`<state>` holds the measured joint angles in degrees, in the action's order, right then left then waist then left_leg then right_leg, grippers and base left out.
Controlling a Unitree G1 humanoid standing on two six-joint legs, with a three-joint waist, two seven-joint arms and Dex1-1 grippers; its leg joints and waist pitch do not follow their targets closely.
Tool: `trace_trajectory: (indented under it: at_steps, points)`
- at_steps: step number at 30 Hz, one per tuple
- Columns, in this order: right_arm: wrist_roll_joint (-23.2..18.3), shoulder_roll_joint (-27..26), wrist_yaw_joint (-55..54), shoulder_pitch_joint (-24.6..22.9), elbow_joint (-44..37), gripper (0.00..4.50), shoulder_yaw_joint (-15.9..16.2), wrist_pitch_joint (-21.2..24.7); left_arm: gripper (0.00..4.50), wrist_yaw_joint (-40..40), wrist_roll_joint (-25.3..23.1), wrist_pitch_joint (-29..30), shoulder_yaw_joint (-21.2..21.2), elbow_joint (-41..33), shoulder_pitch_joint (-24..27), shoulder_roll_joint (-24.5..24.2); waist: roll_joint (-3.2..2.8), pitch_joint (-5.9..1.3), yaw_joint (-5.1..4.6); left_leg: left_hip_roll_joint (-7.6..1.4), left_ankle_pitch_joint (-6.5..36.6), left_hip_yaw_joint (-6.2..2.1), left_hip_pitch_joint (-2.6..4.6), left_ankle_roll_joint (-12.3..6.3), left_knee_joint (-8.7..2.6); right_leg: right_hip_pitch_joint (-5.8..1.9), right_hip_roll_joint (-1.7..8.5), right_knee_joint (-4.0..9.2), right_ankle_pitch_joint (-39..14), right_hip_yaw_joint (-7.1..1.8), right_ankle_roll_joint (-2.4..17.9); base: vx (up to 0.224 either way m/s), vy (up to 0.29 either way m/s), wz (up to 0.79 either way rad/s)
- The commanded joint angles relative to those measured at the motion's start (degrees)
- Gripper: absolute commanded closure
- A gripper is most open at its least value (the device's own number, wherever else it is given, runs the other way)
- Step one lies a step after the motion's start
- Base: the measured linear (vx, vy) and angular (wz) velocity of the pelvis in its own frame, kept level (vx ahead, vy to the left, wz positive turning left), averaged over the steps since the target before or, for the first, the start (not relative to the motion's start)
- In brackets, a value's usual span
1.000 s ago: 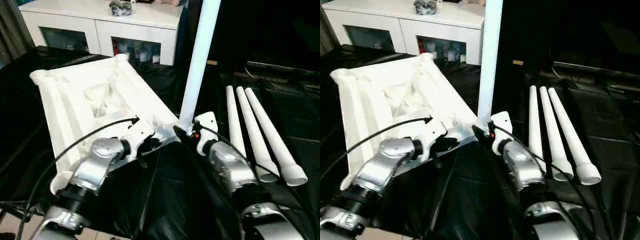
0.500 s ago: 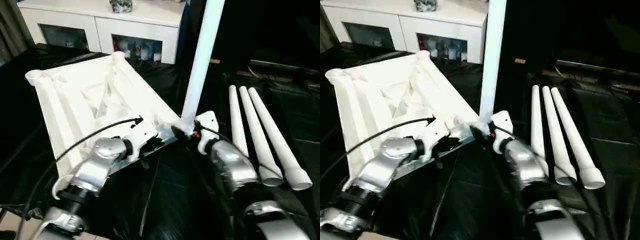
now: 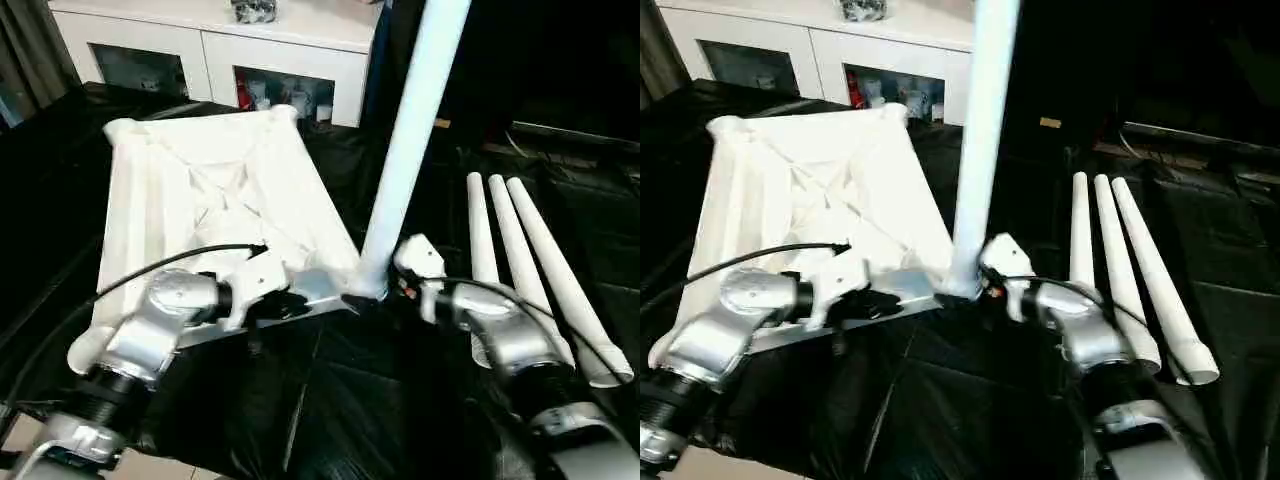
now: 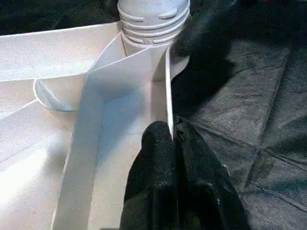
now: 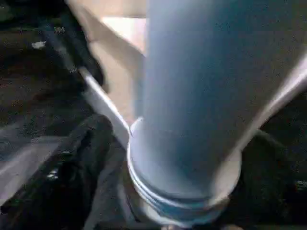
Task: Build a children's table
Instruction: Rotate leg to tighten
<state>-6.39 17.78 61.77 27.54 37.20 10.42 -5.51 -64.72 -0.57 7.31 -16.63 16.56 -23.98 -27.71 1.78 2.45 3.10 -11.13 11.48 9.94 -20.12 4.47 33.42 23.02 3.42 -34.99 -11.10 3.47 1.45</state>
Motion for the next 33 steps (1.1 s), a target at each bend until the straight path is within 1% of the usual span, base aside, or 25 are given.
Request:
trace_trajectory:
  at_steps: [1, 2, 5, 6, 7, 10, 13, 15, 17, 18, 19, 20, 21, 22, 23, 24, 25, 26, 27, 28, 29, 30, 31, 32, 33]
  points:
    - [-1.2, 0.8, 3.9, -0.5, -1.6, 0.67, 1.4, 1.5, 4.50, -2.8, 0.2, -0.4, -1.8, 0.5, 1.0, -0.4, -0.18, -2.98, 0.22, -2.40, 8.4, -0.33, 0.00, -4.38, -3.76, -3.13, 4.39, 3.66, -6.8, -2.98, 13.5, 0.000, 0.000, 0.00]
    - [-1.3, 0.9, 4.7, -0.6, -1.9, 0.85, 1.8, 2.0, 4.50, -3.5, 0.4, -0.3, -2.0, 0.3, 1.0, -0.6, -0.28, -2.98, 0.27, -2.41, 8.3, -0.28, 0.03, -4.32, -3.74, -2.99, 4.39, 3.61, -6.3, -2.94, 13.8, 0.000, 0.000, 0.00]
    - [-1.8, 1.1, 7.1, -0.9, -2.9, 1.06, 2.7, 3.3, 4.50, -5.4, 1.0, -0.1, -2.3, 0.3, 1.0, -0.9, -0.25, -2.91, 0.46, -2.40, 9.0, -0.28, 0.14, -3.71, -3.80, -2.99, 4.45, 3.77, -7.7, -2.96, 13.8, 0.000, 0.000, 0.00]
    - [-1.8, 1.1, 7.1, -0.9, -2.9, 1.06, 2.7, 3.3, 4.50, -5.4, 1.0, -0.1, -2.3, 0.3, 1.0, -0.9, -0.27, -2.90, 0.57, -2.42, 9.1, -0.29, 0.09, -3.57, -3.82, -3.04, 4.42, 3.76, -8.0, -2.93, 13.7, 0.000, 0.000, 0.00]
    - [-2.0, 1.0, 7.8, -1.0, -3.2, 1.28, 2.8, 3.7, 4.50, -6.0, 1.3, 0.0, -2.3, 0.2, 0.9, -0.9, -0.25, -2.91, 0.57, -2.43, 9.1, -0.30, 0.11, -3.48, -3.84, -3.02, 4.43, 3.76, -8.0, -2.94, 13.6, 0.000, 0.000, 0.00]
    - [-2.5, 0.9, 9.2, -1.7, -4.4, 1.41, 3.2, 5.0, 4.50, -6.8, 2.0, 0.2, -2.5, 0.2, 0.8, -1.2, -0.35, -2.96, 0.74, -2.45, 8.8, -0.28, 0.14, -3.40, -3.83, -3.06, 4.39, 3.68, -7.3, -2.94, 13.6, 0.000, 0.000, 0.00]
    - [-2.7, 0.9, 9.6, -2.2, -4.8, 1.68, 3.2, 5.7, 4.50, -6.9, 2.2, 0.4, -2.5, 0.4, 0.8, -1.3, -0.36, -2.94, 0.83, -2.39, 8.9, -0.29, 0.10, -3.15, -3.83, -3.06, 4.41, 3.70, -7.3, -2.90, 13.7, 0.000, 0.000, 0.00]
    - [-3.2, 0.7, 9.5, -2.7, -5.3, 1.73, 2.9, 6.6, 4.50, -6.6, 2.2, 0.8, -2.3, 0.4, 0.8, -1.3, -0.40, -2.95, 0.88, -2.41, 9.3, -0.33, 0.18, -2.85, -3.83, -3.03, 4.50, 3.81, -8.3, -2.93, 13.4, 0.000, 0.000, 0.00]
    - [-3.5, 0.7, 9.5, -2.9, -5.6, 1.75, 2.8, 7.1, 4.50, -6.5, 2.2, 1.0, -2.3, 0.5, 0.9, -1.3, -0.35, -3.00, 0.99, -2.39, 8.8, -0.34, 0.14, -2.88, -3.82, -3.13, 4.41, 3.73, -7.6, -2.96, 13.2, 0.000, 0.000, 0.00]
    - [-4.2, 0.5, 9.3, -3.3, -6.2, 1.75, 2.5, 8.1, 4.50, -6.0, 2.3, 1.4, -2.1, 0.4, 0.9, -1.3, -0.48, -3.05, 1.00, -2.39, 8.6, -0.36, 0.18, -2.90, -3.82, -3.09, 4.44, 3.63, -7.2, -2.92, 13.3, 0.000, 0.000, 0.00]
    - [-4.6, -0.1, 8.0, -3.5, -6.3, 1.76, 1.7, 8.9, 4.50, -5.1, 2.0, 2.2, -1.9, 0.5, 1.1, -1.0, -0.44, -3.03, 1.00, -2.37, 8.5, -0.32, 0.20, -2.91, -3.81, -3.08, 4.39, 3.67, -7.0, -2.92, 13.3, 0.000, 0.000, 0.00]
    - [-4.6, -0.1, 8.0, -3.5, -6.3, 1.76, 1.7, 8.9, 4.50, -5.1, 2.0, 2.2, -1.9, 0.5, 1.1, -1.0, -0.54, -3.00, 1.05, -2.40, 8.6, -0.34, 0.24, -2.85, -3.84, -3.04, 4.38, 3.72, -7.1, -2.92, 13.4, 0.000, 0.000, 0.00]
    - [-4.5, -1.2, 5.4, -3.6, -5.8, 1.76, 0.9, 9.6, 4.50, -2.7, 1.3, 3.3, -1.5, 0.8, 1.2, -0.2, -0.48, -2.98, 1.07, -2.39, 8.8, -0.34, 0.18, -2.79, -3.84, -3.08, 4.41, 3.74, -7.4, -2.90, 13.4, 0.000, 0.000, 0.00]
    - [-3.9, -3.1, 0.9, -3.5, -4.3, 1.77, -0.2, 9.0, 4.50, 0.7, 0.7, 4.8, -0.7, 1.1, 1.3, 1.4, -0.39, -2.74, 0.92, -2.41, 10.2, -0.36, 0.20, -2.02, -4.02, -2.89, 4.55, 3.98, -10.2, -2.96, 12.9, 0.000, 0.000, 0.00]
    - [-3.9, -3.1, 0.9, -3.5, -4.3, 1.78, -0.2, 9.0, 4.50, 0.7, 0.7, 4.8, -0.7, 1.1, 1.3, 1.4, -0.41, -2.61, 0.83, -2.35, 11.1, -0.45, 0.22, -1.70, -4.17, -2.84, 4.62, 4.29, -12.4, -2.93, 12.5, 0.000, 0.000, 0.00]
    - [-3.4, -4.3, -2.1, -3.5, -3.4, 1.78, -0.9, 8.7, 4.50, 3.0, 0.4, 5.8, -0.2, 1.3, 1.3, 2.6, -0.36, -2.61, 0.83, -2.31, 12.6, -0.58, 0.39, -1.09, -4.18, -2.86, 4.72, 4.67, -16.2, -2.92, 11.4, 0.000, 0.000, 0.00]
    - [-3.4, -4.3, -2.1, -3.5, -3.4, 1.78, -0.9, 8.7, 4.50, 3.0, 0.4, 5.8, -0.2, 1.3, 1.3, 2.6, -0.29, -2.64, 0.73, -2.37, 12.7, -0.48, 0.51, -0.90, -4.15, -2.75, 4.73, 4.76, -16.8, -3.04, 11.1, 0.000, 0.000, 0.00]
    - [-2.2, -7.3, -10.2, -2.8, -0.6, 1.78, -2.5, 7.4, 4.50, 7.0, -0.1, 7.7, 0.1, 1.0, 1.4, 5.1, -0.28, -2.57, 0.66, -2.33, 13.1, -0.60, 0.46, -0.72, -4.22, -2.68, 4.72, 4.86, -18.1, -3.03, 10.7, 0.000, 0.000, 0.00]
    - [-2.2, -7.3, -10.2, -2.8, -0.6, 1.78, -2.5, 7.4, 4.50, 7.0, -0.1, 7.7, 0.1, 1.0, 1.4, 5.1, -0.35, -2.30, 0.27, -2.34, 14.3, -0.70, 0.50, 0.03, -4.44, -2.41, 4.77, 5.24, -21.0, -2.95, 10.0, 0.000, 0.000, 0.00]
    - [-1.4, -9.7, -16.5, -2.2, 1.6, 1.78, -3.6, 6.7, 4.50, 10.0, -0.4, 9.2, 0.3, 0.6, 1.4, 7.1, -0.31, -2.33, 0.09, -2.34, 14.7, -0.86, 0.34, 0.38, -4.46, -2.57, 4.81, 5.18, -22.1, -2.89, 9.6, 0.000, 0.000, 0.00]
    - [-0.9, -11.5, -21.6, -1.5, 3.4, 1.78, -4.5, 7.1, 4.50, 12.6, -0.9, 10.0, 0.4, 0.5, 1.4, 8.6, -0.29, -2.27, -0.36, -2.32, 15.2, -0.95, 0.15, 1.01, -4.59, -2.50, 4.89, 5.28, -23.7, -2.86, 8.9, 0.000, 0.000, 0.00]
    - [-0.3, -13.9, -27.5, -0.5, 5.4, 1.78, -5.3, 7.0, 4.50, 15.4, -1.3, 11.2, 0.4, 0.3, 1.3, 10.8, -0.32, -2.31, -0.76, -2.24, 15.8, -1.10, 0.19, 1.45, -4.63, -2.43, 4.86, 5.42, -25.0, -2.79, 8.3, 0.000, 0.000, 0.00]
    - [0.4, -16.6, -33.8, 1.1, 7.8, 1.78, -6.0, 7.0, 4.50, 18.0, -1.7, 12.1, 0.2, 0.2, 1.1, 13.1, -0.40, -2.28, -0.88, -2.14, 16.2, -1.19, 0.16, 1.44, -4.60, -2.43, 4.88, 5.58, -25.8, -2.73, 8.0, 0.000, 0.000, 0.00]
    - [0.6, -17.5, -35.5, 1.5, 8.4, 1.78, -6.2, 6.9, 4.50, 18.6, -1.7, 12.4, 0.0, 0.1, 1.0, 13.8, -0.36, -2.27, -1.27, -2.06, 16.7, -1.11, 0.26, 1.50, -4.52, -2.12, 4.88, 5.84, -27.0, -2.75, 7.6, 0.000, 0.000, 0.00]
    - [0.8, -18.9, -37.4, 2.3, 9.2, 1.78, -6.3, 6.2, 4.50, 19.2, -1.9, 12.7, -0.4, -0.1, 1.0, 14.8, -0.35, -2.33, -1.31, -1.94, 17.1, -1.23, 0.18, 1.18, -4.45, -2.23, 4.89, 5.99, -28.0, -2.65, 6.9, 0.000, 0.000, 0.00]
